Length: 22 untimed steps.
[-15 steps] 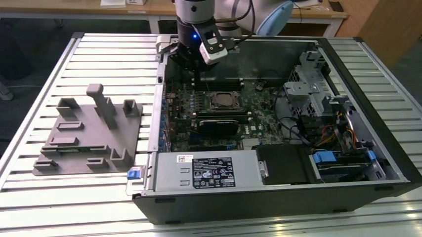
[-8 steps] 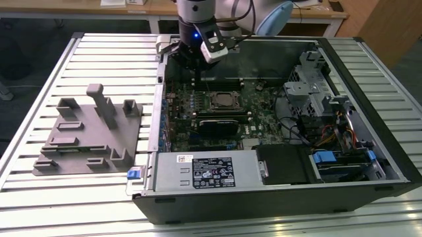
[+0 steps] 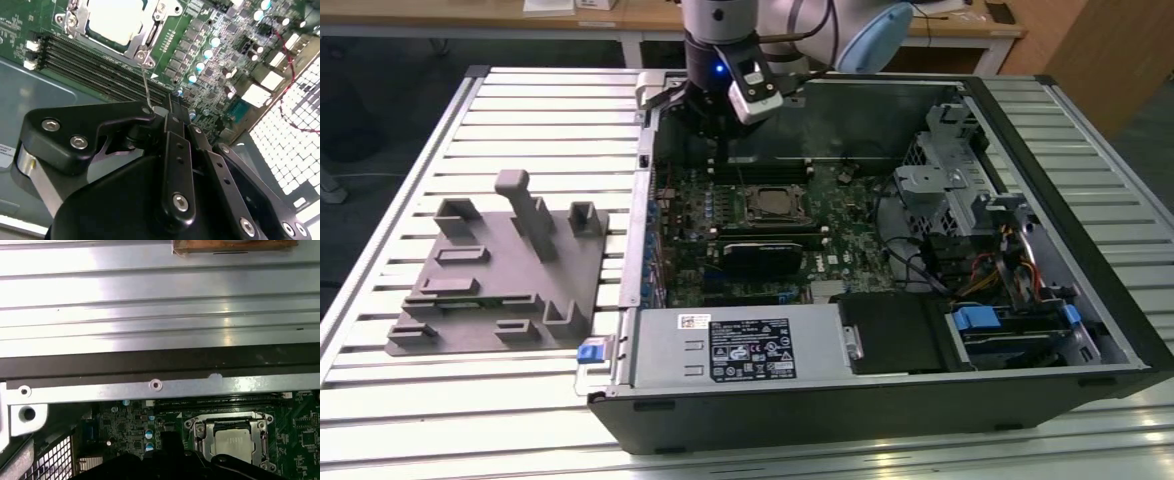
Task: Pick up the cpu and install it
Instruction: 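Install the first cpu locking lever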
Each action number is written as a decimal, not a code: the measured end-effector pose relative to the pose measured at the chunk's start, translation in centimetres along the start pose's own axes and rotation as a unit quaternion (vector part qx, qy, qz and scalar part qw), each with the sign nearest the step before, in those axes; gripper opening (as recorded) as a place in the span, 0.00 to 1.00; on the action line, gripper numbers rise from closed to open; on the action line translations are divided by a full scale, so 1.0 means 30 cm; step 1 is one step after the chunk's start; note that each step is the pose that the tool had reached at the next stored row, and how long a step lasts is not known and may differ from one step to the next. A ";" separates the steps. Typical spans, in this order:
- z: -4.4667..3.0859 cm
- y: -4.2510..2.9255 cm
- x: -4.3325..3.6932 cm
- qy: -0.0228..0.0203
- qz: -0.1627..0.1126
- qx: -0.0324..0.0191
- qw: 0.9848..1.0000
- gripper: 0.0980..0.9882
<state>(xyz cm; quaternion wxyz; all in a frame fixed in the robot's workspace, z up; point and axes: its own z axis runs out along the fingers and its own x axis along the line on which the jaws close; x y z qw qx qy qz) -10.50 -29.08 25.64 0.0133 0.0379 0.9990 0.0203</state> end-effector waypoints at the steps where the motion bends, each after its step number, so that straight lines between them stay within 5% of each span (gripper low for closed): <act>1: 0.000 0.002 -0.004 0.000 0.000 0.000 1.000 0.01; 19: 0.012 0.012 -0.117 0.000 0.000 0.000 1.000 0.01; 21: 0.015 0.012 -0.121 0.000 0.000 -0.004 1.000 0.01; 22: 0.016 0.011 -0.122 0.001 0.000 -0.012 1.000 0.01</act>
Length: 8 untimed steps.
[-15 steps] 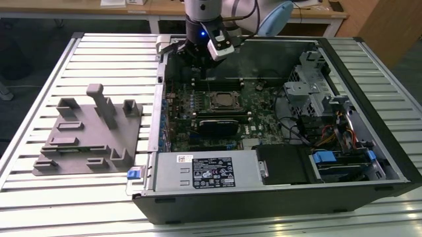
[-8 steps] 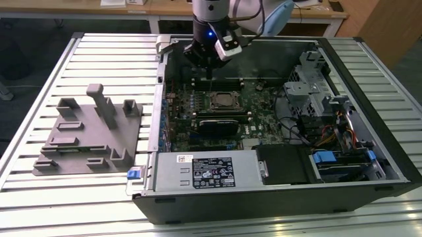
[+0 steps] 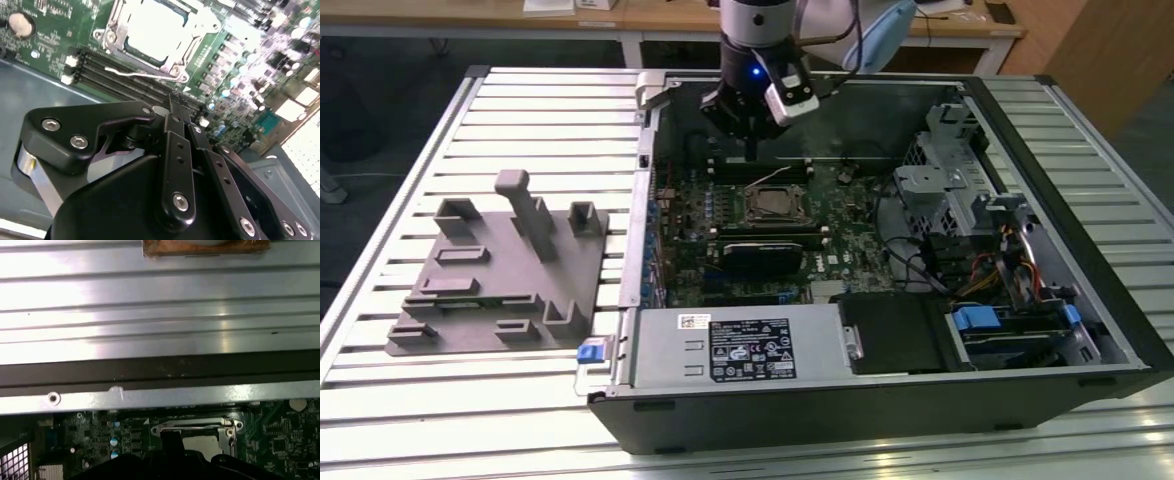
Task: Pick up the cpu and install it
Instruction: 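Install the first cpu locking lever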
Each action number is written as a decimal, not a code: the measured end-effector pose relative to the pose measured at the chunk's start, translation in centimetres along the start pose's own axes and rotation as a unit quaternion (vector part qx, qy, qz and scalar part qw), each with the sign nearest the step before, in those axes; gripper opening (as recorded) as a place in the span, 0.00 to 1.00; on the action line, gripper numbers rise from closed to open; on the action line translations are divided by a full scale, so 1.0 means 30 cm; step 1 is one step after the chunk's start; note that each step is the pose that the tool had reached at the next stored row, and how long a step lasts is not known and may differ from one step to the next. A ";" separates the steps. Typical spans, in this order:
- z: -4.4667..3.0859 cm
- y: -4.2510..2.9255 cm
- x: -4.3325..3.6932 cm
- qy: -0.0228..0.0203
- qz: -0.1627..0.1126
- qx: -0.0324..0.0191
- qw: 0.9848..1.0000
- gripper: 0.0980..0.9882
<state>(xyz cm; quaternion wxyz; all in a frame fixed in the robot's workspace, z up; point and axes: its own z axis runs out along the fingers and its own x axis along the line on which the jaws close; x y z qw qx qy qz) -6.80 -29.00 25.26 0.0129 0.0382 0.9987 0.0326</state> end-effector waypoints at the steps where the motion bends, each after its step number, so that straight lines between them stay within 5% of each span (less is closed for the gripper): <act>1: 0.001 -0.001 -0.001 0.001 0.000 -0.008 1.000 0.01; 3: 0.004 -0.005 -0.001 0.001 0.000 -0.016 1.000 0.01; 8: 0.011 -0.026 -0.002 0.001 0.000 -0.017 1.000 0.01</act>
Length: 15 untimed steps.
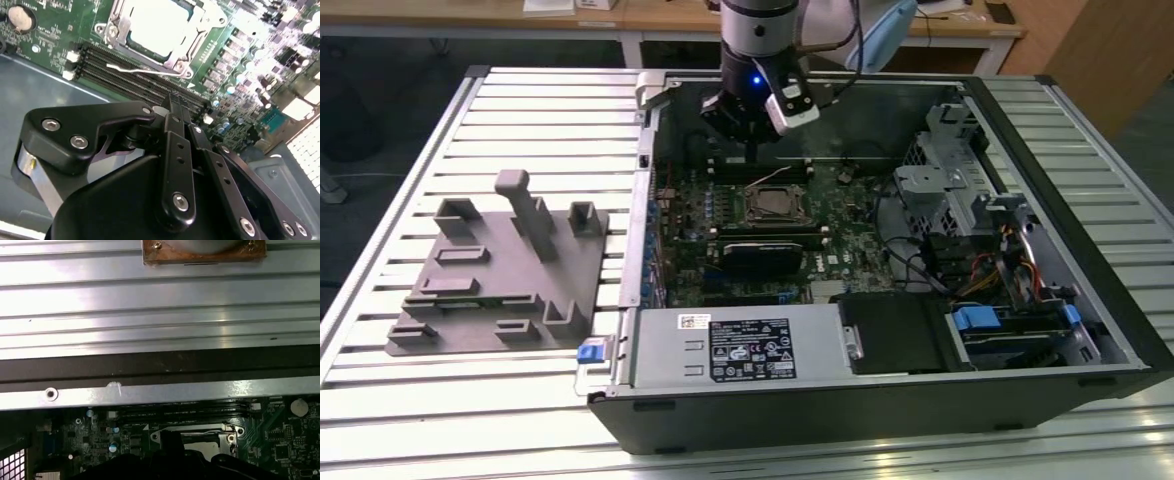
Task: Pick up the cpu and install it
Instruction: 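Install the first cpu locking lever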
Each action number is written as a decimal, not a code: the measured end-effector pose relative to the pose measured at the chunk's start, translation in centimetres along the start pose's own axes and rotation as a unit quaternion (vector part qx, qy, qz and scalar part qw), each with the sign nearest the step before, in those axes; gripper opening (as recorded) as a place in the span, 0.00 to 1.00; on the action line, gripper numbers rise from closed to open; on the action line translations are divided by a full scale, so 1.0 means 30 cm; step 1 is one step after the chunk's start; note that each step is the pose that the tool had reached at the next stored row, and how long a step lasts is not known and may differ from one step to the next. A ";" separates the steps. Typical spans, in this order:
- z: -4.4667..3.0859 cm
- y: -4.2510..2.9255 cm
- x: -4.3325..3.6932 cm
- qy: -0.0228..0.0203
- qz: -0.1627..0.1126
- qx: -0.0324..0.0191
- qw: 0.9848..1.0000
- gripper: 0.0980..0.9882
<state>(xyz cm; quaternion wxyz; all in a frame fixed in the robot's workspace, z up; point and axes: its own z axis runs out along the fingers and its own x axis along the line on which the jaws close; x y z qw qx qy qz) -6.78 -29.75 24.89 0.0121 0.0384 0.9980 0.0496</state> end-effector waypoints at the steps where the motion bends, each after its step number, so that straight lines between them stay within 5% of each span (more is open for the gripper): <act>1: 0.001 -0.006 0.000 0.000 0.000 0.000 1.000 0.01; 15: 0.005 -0.014 -0.003 0.000 0.000 0.000 1.000 0.01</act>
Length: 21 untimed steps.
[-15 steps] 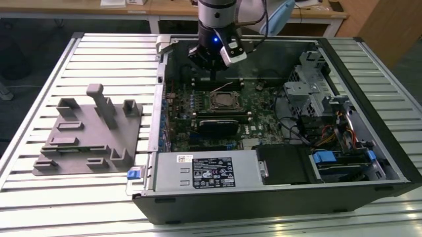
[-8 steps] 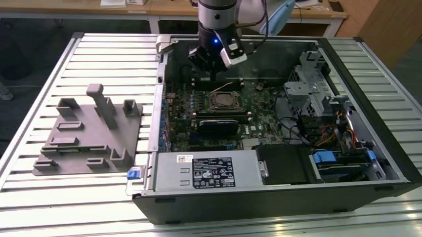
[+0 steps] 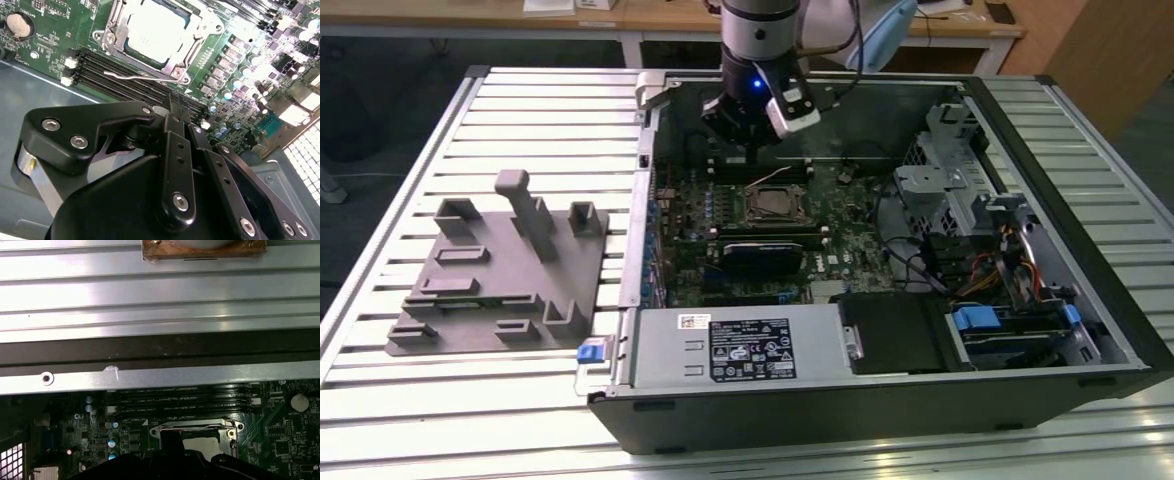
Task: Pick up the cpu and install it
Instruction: 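Install the first cpu locking lever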
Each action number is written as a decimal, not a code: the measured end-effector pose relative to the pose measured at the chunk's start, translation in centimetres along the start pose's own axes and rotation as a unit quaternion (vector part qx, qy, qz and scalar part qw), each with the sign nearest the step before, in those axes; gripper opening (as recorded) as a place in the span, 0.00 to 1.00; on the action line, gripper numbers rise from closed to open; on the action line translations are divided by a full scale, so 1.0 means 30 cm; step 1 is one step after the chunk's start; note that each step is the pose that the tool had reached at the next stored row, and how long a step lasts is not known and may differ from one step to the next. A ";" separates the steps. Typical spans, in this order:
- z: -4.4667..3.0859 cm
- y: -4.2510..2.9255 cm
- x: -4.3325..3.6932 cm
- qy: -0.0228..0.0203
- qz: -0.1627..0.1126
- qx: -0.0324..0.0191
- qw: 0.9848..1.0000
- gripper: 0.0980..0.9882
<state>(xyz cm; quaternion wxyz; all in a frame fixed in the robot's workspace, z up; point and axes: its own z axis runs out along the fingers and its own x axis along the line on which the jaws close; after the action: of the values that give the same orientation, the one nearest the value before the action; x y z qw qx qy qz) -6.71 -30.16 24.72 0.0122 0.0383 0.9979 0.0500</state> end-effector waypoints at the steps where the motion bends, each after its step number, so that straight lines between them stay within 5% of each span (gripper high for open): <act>1: 0.000 0.000 -0.001 0.000 0.000 0.000 1.000 0.01; 8: 0.006 0.002 -0.036 0.000 0.000 0.000 1.000 0.01; 21: 0.032 0.001 -0.052 0.000 0.000 0.000 1.000 0.01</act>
<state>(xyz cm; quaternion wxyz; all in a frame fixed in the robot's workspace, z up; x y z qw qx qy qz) -5.13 -30.16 23.79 0.0121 0.0384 0.9979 0.0499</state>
